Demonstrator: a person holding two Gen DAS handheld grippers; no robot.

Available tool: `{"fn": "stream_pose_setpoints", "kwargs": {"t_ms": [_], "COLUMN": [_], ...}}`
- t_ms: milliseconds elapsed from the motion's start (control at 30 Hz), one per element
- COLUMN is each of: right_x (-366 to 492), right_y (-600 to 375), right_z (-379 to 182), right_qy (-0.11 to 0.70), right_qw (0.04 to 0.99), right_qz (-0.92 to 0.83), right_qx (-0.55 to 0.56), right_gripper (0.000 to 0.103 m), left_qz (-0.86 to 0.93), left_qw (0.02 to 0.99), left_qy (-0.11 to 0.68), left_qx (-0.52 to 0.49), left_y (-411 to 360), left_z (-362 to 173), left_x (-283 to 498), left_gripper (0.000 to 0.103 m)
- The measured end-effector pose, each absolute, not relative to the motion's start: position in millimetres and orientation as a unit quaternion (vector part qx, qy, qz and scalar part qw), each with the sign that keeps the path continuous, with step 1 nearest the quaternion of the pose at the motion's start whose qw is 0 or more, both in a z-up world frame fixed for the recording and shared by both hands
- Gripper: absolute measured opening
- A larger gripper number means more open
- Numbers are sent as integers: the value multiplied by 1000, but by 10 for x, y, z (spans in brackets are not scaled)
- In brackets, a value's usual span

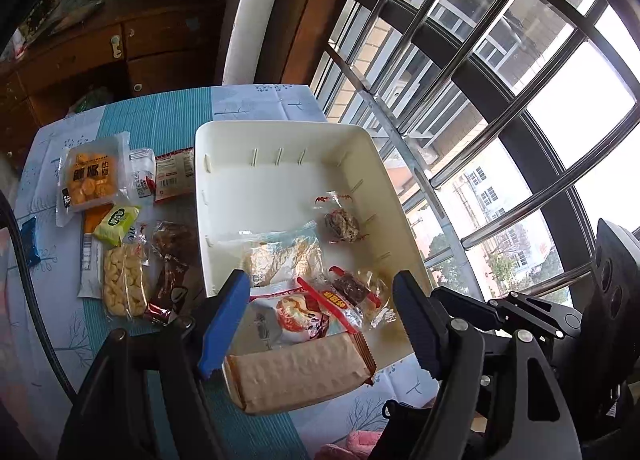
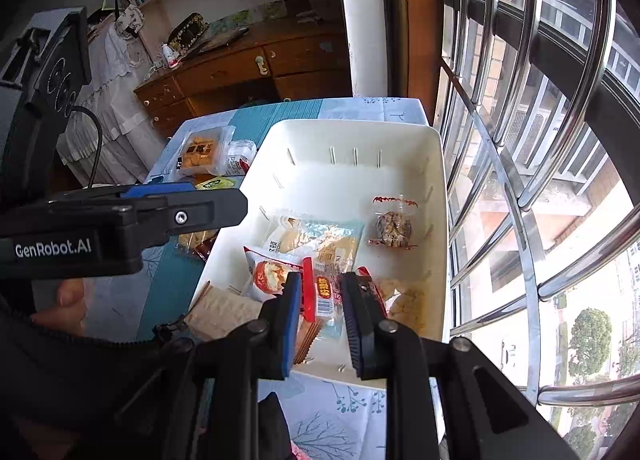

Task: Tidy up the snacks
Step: 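Withdraw both tools from the tray back over the table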

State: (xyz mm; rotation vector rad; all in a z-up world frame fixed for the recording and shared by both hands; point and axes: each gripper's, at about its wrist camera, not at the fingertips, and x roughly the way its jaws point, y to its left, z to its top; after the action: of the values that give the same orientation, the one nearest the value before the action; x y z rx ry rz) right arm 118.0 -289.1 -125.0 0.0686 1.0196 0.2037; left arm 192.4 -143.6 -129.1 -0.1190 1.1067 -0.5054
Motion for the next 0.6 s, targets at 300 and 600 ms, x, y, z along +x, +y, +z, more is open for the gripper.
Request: {"fn": "stream_pose_setpoints", "kwargs": {"t_ms": [300, 600], "right_x": [1100, 1110], "right_y": [-2723, -2460], "right_z": [-1315, -1285], "right_qy": [500, 501], "right_qw": [859, 859], "right_qz": [102, 84], "right_qx": [34, 67], "right_gripper": [21, 21], "left_qz": [-212, -172], "left_qw": [819, 818], "left_qy": [527, 544], "left_qx": [-75, -72], "left_y": [-1089, -513], "left_z": [-1377, -1445], "left_x": [1861, 1839], "left_gripper": [73, 72]}}
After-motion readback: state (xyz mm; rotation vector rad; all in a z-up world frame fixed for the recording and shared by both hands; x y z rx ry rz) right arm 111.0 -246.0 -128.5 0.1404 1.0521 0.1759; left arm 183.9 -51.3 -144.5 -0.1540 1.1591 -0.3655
